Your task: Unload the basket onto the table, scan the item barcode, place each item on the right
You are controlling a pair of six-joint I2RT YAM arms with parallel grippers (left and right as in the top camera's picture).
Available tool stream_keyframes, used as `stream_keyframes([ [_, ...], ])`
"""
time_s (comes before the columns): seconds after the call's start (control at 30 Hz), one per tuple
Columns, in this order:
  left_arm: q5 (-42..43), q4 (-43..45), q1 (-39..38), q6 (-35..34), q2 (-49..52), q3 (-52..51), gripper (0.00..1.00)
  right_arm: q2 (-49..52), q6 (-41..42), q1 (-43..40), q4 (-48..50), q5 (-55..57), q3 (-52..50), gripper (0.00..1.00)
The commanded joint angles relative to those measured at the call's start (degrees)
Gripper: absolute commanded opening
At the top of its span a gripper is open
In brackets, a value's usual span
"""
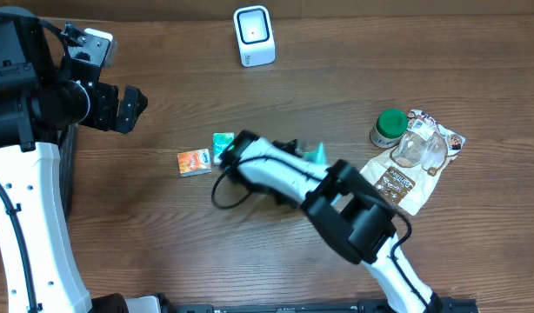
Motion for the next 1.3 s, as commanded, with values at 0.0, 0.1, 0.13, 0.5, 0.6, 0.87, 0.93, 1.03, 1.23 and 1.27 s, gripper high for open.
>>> stream_keyframes([
  [0.0, 0.22, 0.04, 0.20, 1.29, -0.24, 1.03, 1.00, 0.15, -5.27, 4.09, 4.22, -4.96, 0.94, 0.24],
  [0.1, 0.22, 0.04, 0.20, 1.29, -0.24, 1.03, 1.00, 0.15, -7.26, 6.69, 7.26, -5.14, 0.94, 0.37],
  [0.13, 0.22, 0.04, 0.20, 1.29, -0.24, 1.03, 1.00, 0.15, -7.54, 7.37, 7.74, -4.48, 0.94, 0.44],
  [0.5, 0.22, 0.04, 0.20, 1.29, -0.24, 1.03, 1.00, 0.15, -5.22, 5.88, 4.42, -0.66, 4.66, 0.58],
  [0.6, 0.22, 0.04, 0.20, 1.29, -0.24, 1.03, 1.00, 0.15, -5.18, 4.74, 2.03, 0.61, 10.08, 0.60],
  [0.87, 0.22, 0.04, 0.20, 1.29, -0.24, 1.03, 1.00, 0.15, 4.04, -1.84, 2.29, -8.33, 18.49, 0.61],
  [0.93, 0.22, 0.04, 0.20, 1.29, -0.24, 1.03, 1.00, 0.20, 7.02, -4.85, 4.20, -13.57, 17.51, 0.60],
  [1.03, 0.22, 0.04, 0.20, 1.29, -0.24, 1.03, 1.00, 0.20, 8.39, -8.59, 9.92, -23.34, 15.04, 0.46],
  [1.23, 0.22, 0.04, 0.20, 1.29, -0.24, 1.03, 1.00, 0.20, 8.41, -10.01, 14.99, -25.57, 10.45, 0.36],
  [1.27, 0.22, 0.04, 0.20, 1.29, -0.24, 1.03, 1.00, 0.20, 8.46, -10.01, 14.45, -24.92, 9.99, 0.36],
])
